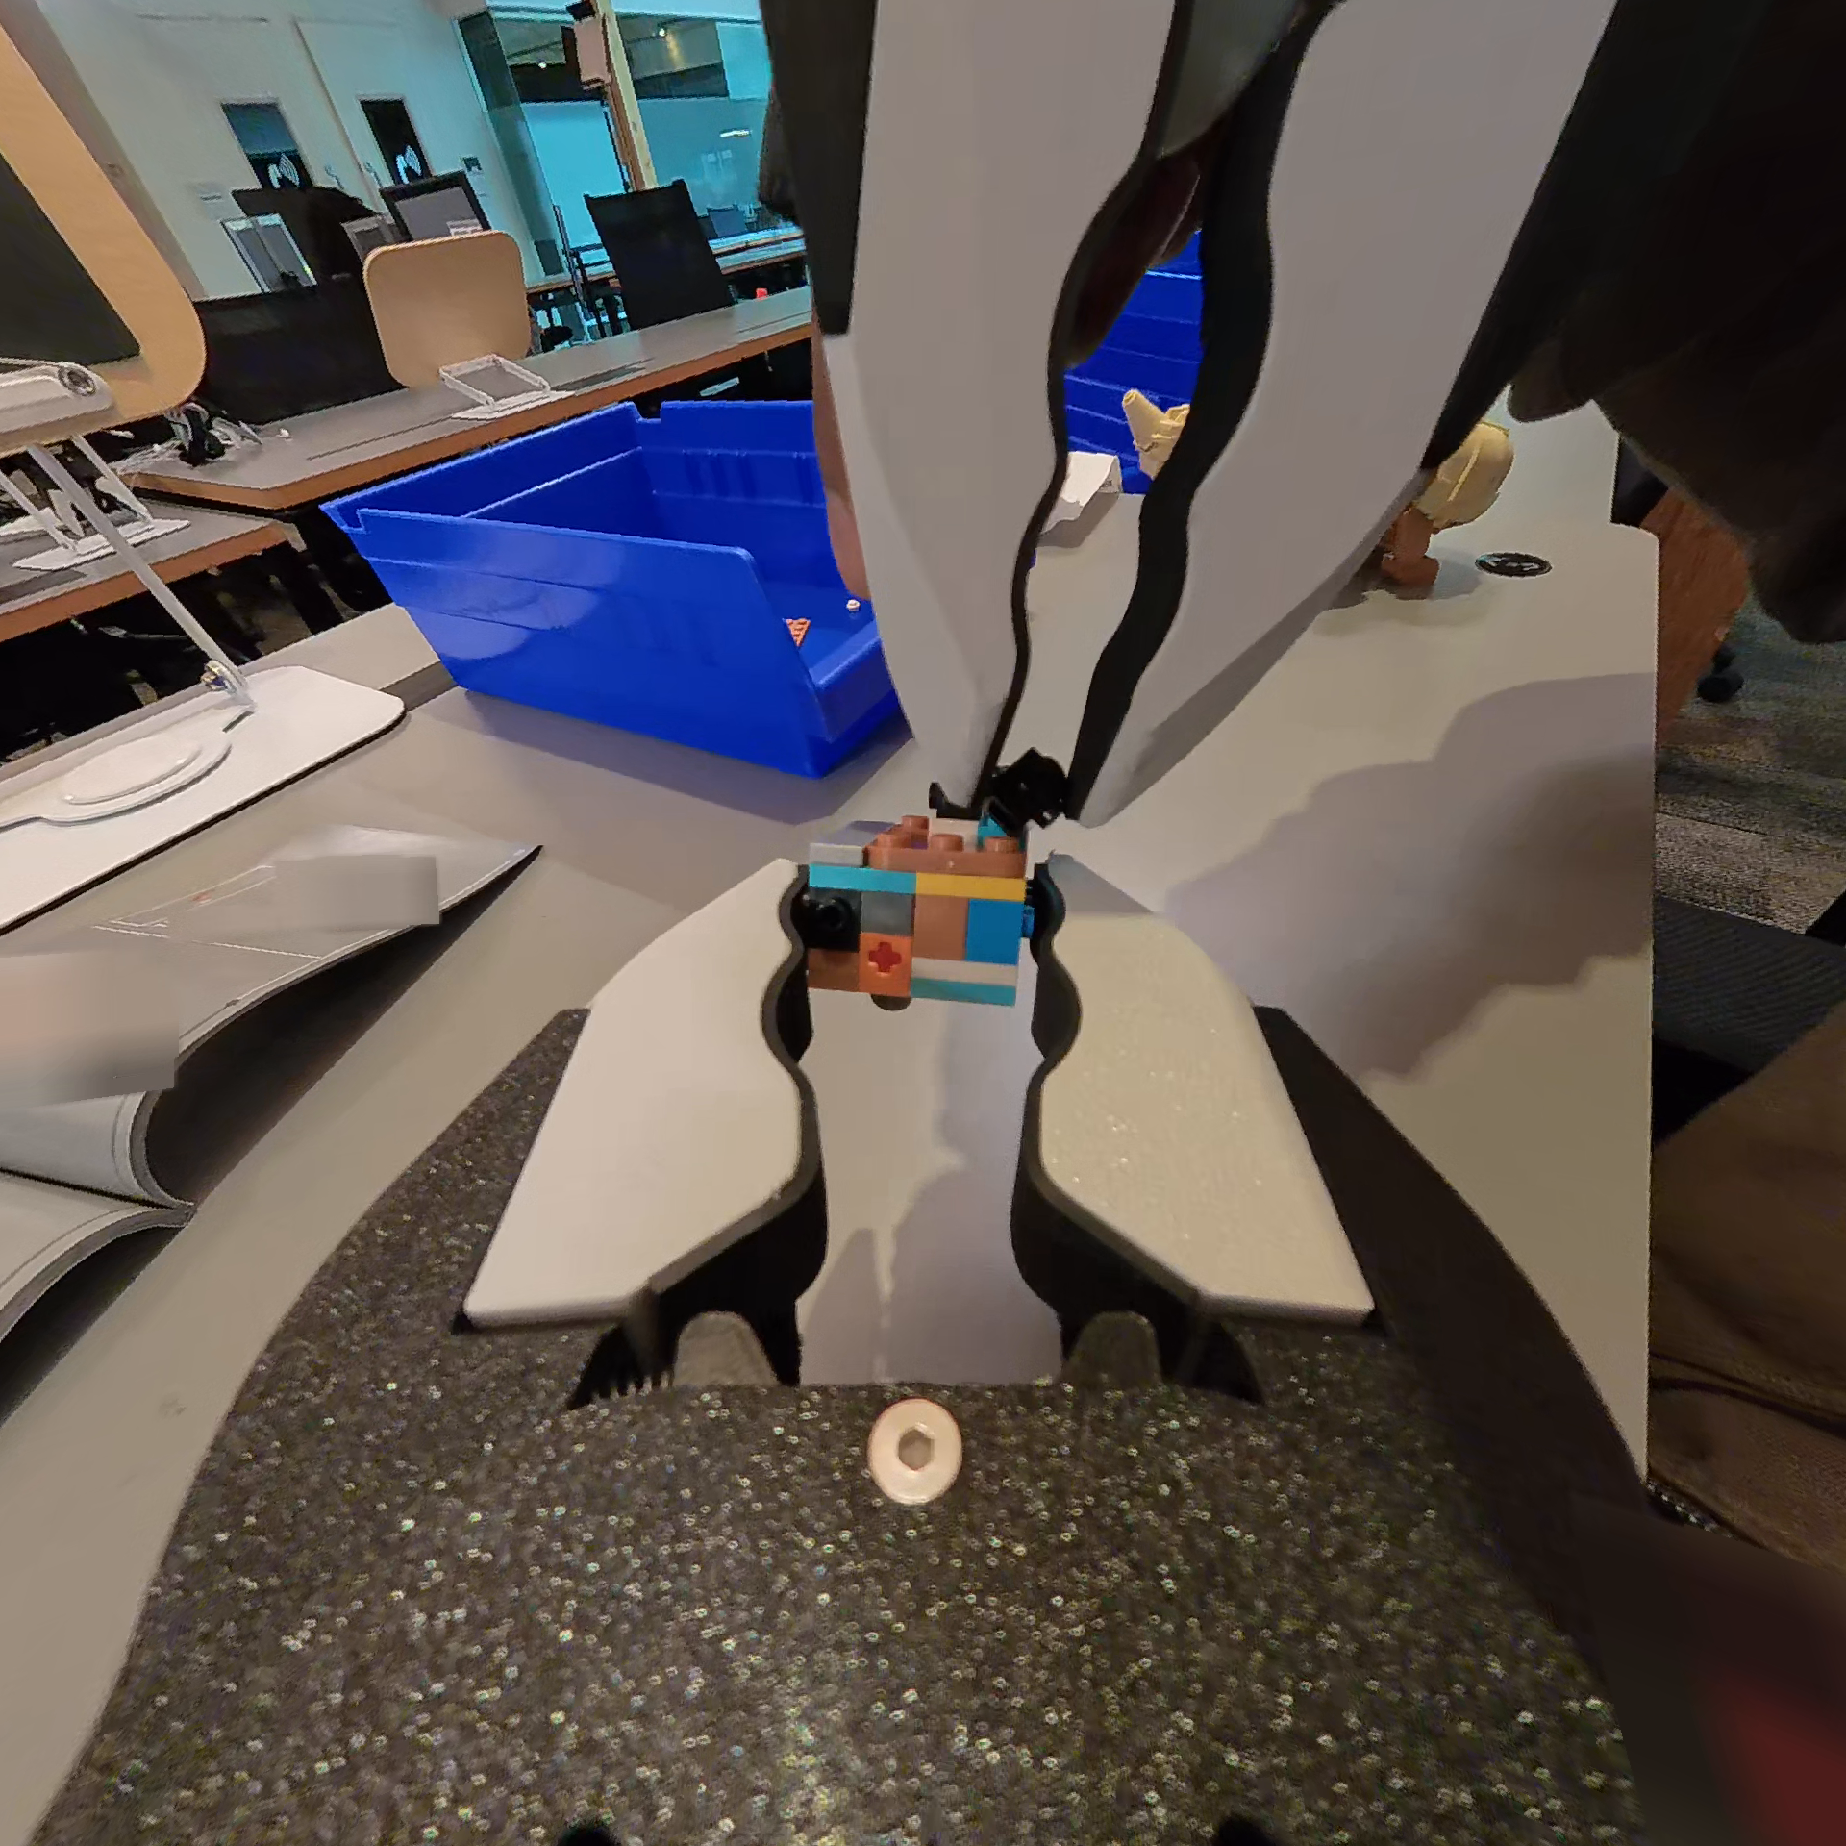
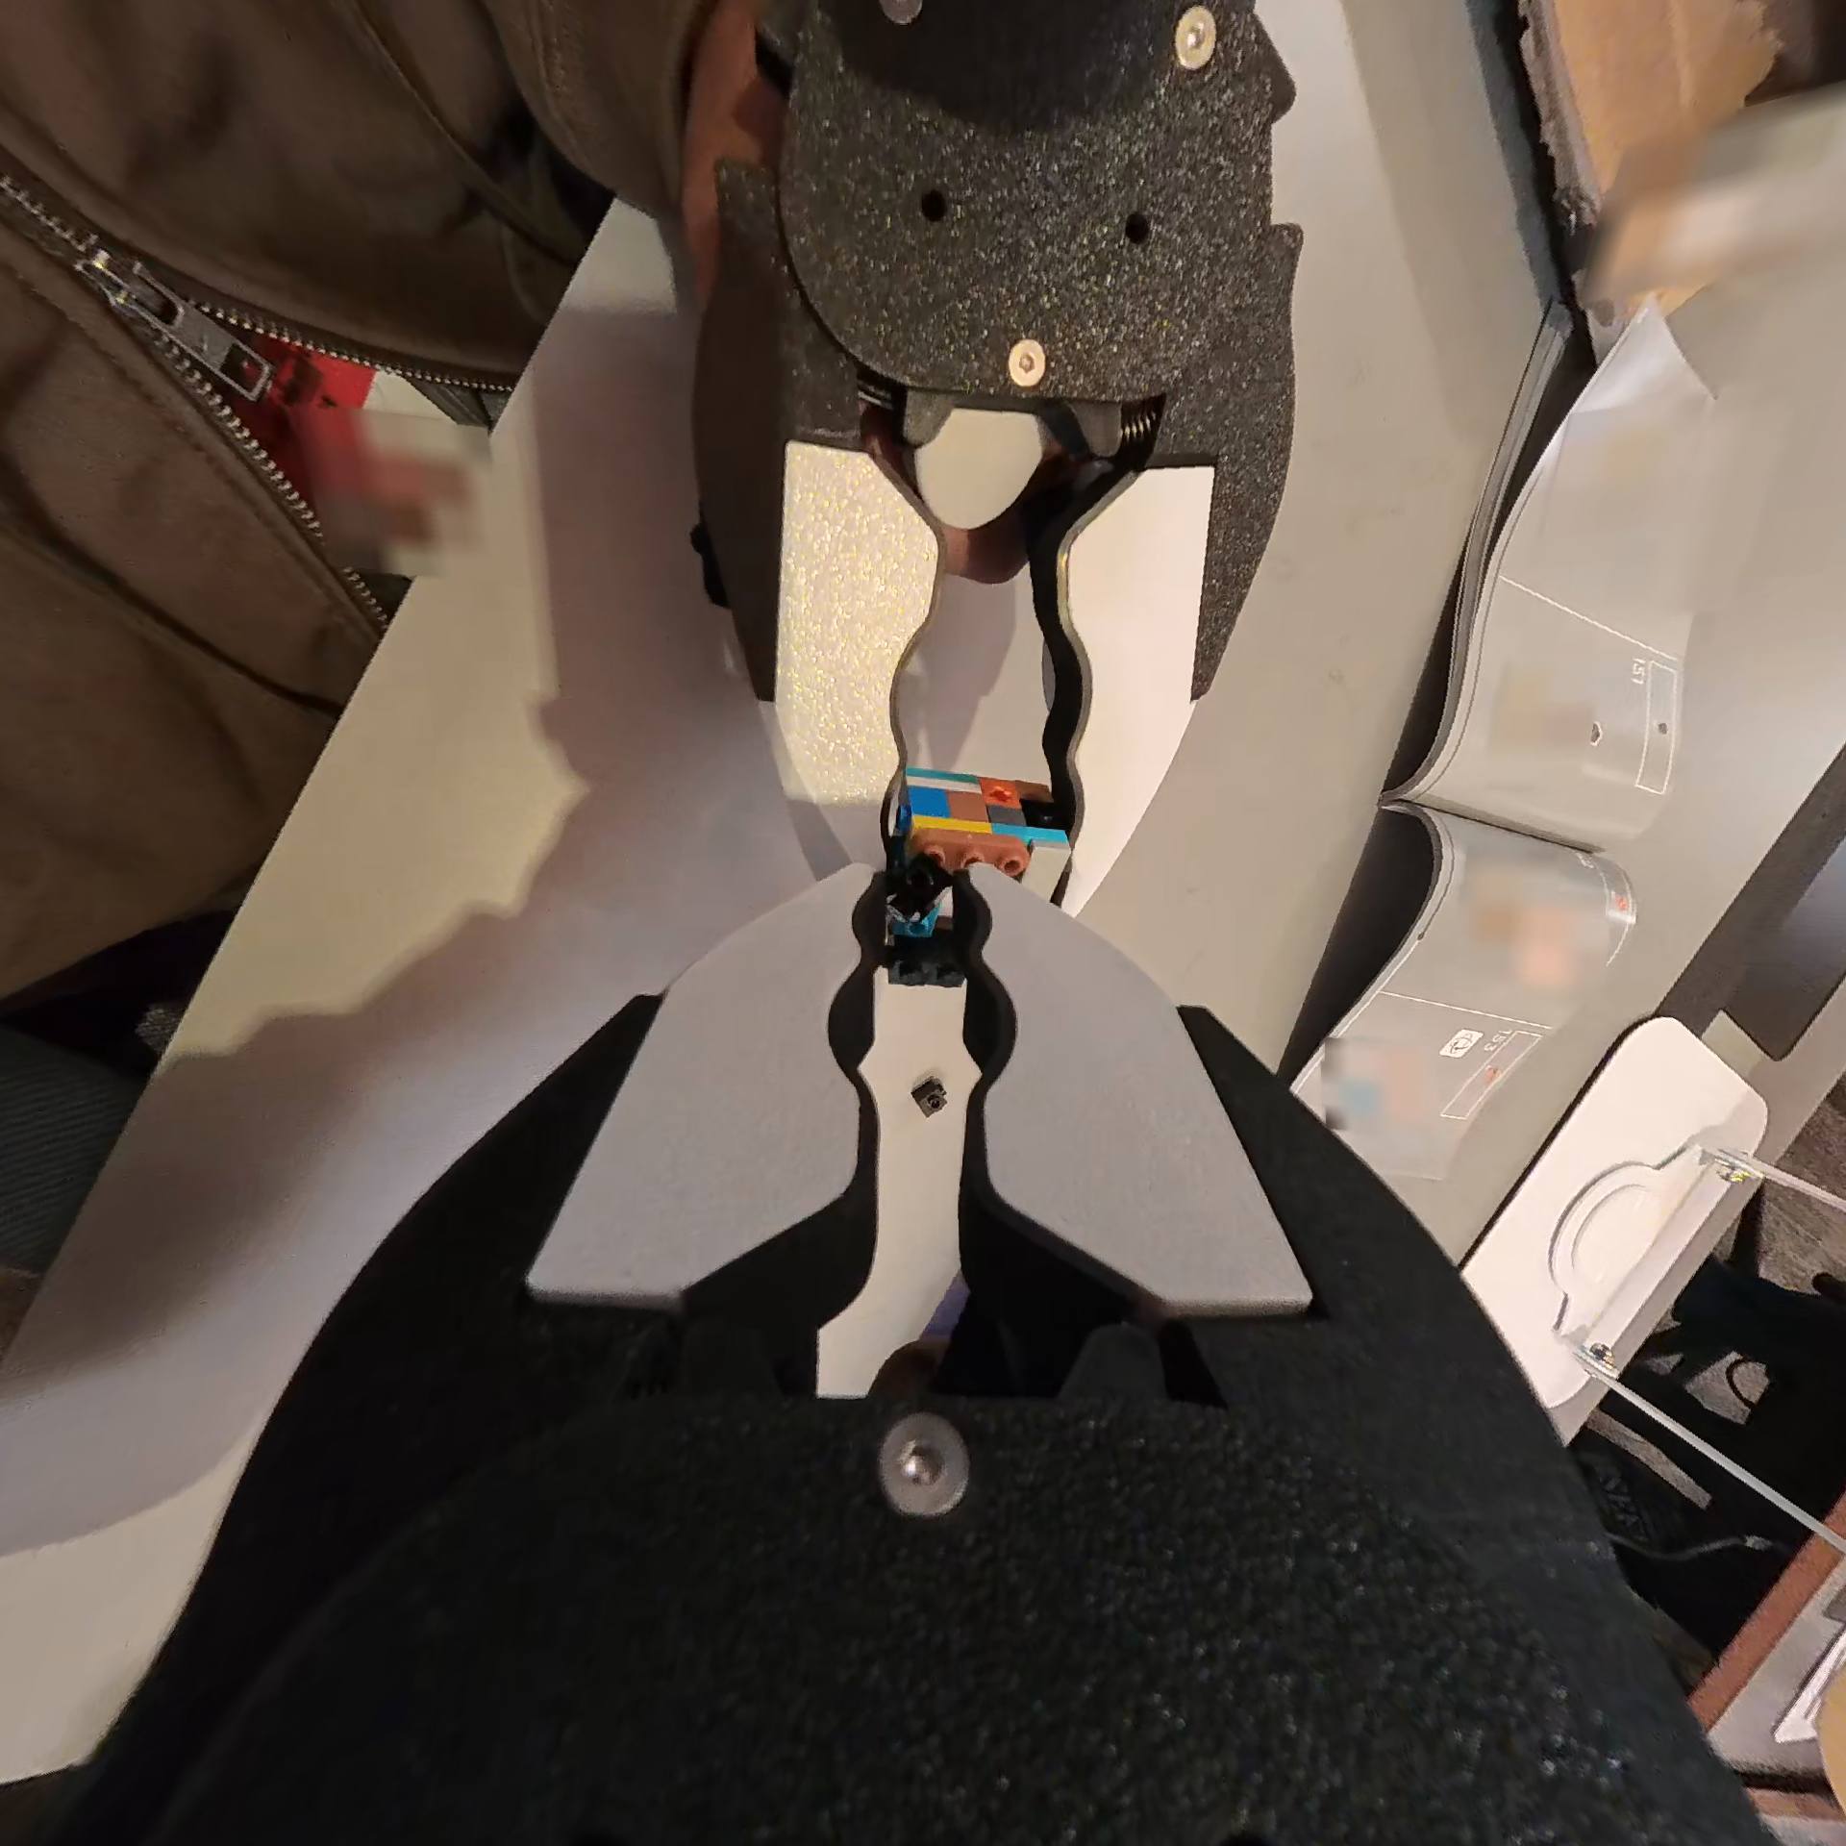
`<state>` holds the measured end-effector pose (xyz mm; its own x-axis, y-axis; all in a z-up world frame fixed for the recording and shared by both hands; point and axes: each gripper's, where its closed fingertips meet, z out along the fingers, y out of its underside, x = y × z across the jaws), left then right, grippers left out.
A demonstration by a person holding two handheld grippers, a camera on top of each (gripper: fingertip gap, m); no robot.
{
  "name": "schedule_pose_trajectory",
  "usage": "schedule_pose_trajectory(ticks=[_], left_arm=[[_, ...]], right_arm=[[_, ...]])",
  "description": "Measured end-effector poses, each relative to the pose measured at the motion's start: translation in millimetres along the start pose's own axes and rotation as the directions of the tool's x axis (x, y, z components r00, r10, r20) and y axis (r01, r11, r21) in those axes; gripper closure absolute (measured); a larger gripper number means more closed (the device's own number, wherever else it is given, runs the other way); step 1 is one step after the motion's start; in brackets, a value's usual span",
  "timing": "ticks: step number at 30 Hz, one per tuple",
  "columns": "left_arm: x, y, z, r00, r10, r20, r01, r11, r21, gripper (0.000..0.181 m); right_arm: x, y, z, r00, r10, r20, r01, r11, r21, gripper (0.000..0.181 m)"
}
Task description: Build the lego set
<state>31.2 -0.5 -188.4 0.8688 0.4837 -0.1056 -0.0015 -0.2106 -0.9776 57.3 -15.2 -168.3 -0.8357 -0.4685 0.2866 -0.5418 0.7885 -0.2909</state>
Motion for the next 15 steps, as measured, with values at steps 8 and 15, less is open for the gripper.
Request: schedule_pose_trajectory(ticks=[8,15], left_arm=[[1.4,0.8,0.7,1.0,0.002,-0.007,-0.002,1.0,-0.007,0.14],[1.8,2.5,1.2,1.0,-0.002,-0.01,0.002,1.0,-0.017,0.14]], right_arm=[[-1.5,0.4,0.6,1.0,-0.003,0.005,0.003,1.0,0.01,0.169],[-3.2,-1.6,3.6,1.0,-0.022,0.012,0.022,1.0,0.006,0.169]])
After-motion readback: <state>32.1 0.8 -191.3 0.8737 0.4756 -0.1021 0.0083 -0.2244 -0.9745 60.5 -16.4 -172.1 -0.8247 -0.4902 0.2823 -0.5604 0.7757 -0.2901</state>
